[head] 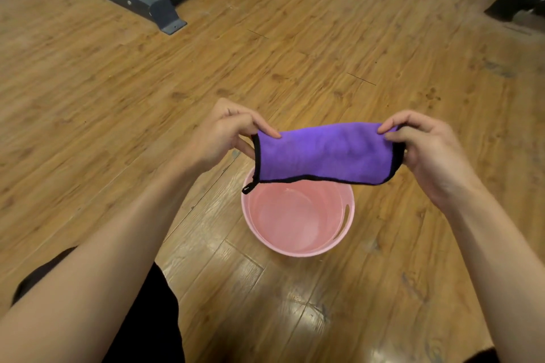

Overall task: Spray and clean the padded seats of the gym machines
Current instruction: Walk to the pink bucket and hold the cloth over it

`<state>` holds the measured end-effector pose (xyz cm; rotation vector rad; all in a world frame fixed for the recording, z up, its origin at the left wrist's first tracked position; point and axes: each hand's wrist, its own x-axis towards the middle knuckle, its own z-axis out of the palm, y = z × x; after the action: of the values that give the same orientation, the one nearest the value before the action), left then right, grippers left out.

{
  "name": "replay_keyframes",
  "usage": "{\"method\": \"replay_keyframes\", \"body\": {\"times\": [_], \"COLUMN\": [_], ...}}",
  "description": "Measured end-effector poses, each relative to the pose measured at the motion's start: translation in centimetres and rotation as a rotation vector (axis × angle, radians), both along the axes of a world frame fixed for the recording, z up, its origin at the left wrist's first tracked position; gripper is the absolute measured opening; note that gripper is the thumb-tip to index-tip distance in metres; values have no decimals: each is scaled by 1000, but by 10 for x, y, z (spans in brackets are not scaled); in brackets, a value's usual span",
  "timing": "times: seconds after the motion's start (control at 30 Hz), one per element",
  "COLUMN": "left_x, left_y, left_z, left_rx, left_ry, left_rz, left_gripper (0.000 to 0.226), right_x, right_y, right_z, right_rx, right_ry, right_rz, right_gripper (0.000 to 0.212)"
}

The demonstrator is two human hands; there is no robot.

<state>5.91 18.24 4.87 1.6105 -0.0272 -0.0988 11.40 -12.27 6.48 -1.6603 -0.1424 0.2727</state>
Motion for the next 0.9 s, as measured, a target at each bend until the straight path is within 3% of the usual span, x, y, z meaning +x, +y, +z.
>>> {"method": "replay_keyframes", "body": {"times": [0.07, 0.13, 0.23, 0.3, 0.37, 0.47, 0.53, 0.63, 0.8, 0.9], "left_x": [-1, -4, -11, -12, -10, -8, -8, -9, -6, -4], "left_y": [-16, -35, -52, -54, -51, -44, -40, -36, -31, -37], "left_z": [-3, -3, -1, -3, -7, -9, -8, -9, -14, -19], "left_rx": [72, 115, 49, 34, 22, -111, -221, -305, -233, -212], "left_ry": [43, 79, 132, 144, 146, 108, 67, 8, 167, 304], "left_rz": [54, 44, -15, -32, -10, -10, -39, -93, -92, -119], "left_gripper": [33, 41, 50, 39, 21, 11, 6, 12, 22, 38], "right_x": [-10, -21, -34, -39, -39, -27, -21, -22, -20, -22], "right_y": [16, 35, 56, 61, 61, 56, 53, 51, 49, 48], "right_z": [3, 5, 1, 0, 2, -6, -14, -22, -17, -13], "right_rx": [-16, -13, -102, -168, -88, -91, -218, -78, -2, -41], "right_ry": [-47, -62, -103, -141, -105, -110, 20, 325, 56, -26], "right_rz": [72, 167, 348, 446, 384, -20, -63, 187, 190, 344], "right_gripper": [28, 31, 44, 52, 51, 29, 35, 47, 8, 9]}}
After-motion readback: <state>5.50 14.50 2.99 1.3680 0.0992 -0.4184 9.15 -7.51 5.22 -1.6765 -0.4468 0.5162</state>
